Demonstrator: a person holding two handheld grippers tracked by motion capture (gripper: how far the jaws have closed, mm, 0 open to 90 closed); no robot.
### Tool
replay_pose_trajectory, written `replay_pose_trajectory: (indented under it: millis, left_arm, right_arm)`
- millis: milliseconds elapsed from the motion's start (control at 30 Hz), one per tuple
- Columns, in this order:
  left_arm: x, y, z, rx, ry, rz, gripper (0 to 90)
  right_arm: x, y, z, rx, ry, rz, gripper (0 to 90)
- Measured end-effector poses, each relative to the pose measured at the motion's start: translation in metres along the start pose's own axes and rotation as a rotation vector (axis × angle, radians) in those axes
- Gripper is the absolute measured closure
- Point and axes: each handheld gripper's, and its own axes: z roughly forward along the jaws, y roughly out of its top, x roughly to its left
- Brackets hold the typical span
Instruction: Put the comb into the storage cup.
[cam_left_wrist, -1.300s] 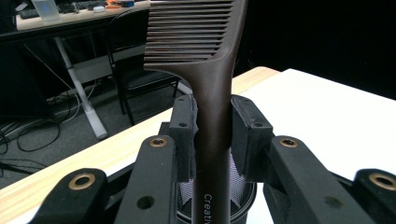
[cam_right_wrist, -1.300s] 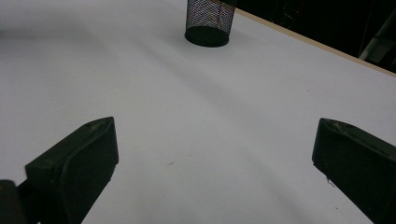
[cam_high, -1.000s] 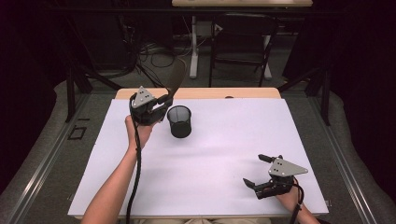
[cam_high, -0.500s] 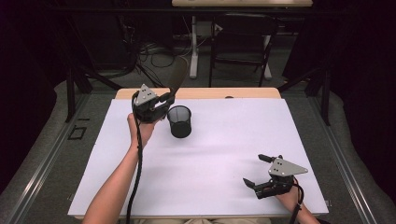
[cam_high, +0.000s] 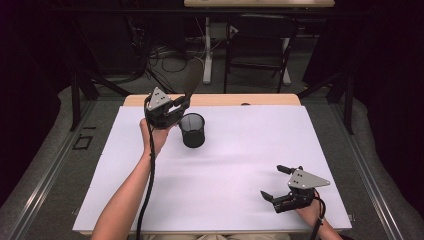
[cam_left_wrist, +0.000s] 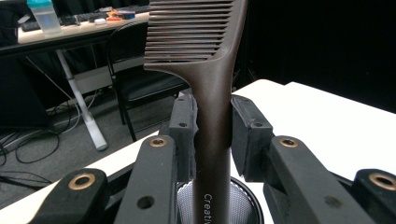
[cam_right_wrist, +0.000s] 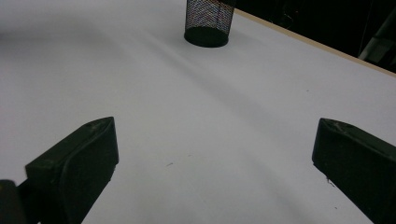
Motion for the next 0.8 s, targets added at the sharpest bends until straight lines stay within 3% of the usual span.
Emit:
replay_pose_trajectory:
  millis: [800]
  left_arm:
    - [-0.002, -0.002, 0.015, -0.047, 0.004, -0.030, 71.7]
  right_arm:
    - [0.000, 0.000, 0.000, 0.001, 0.000, 0.000, 0.1]
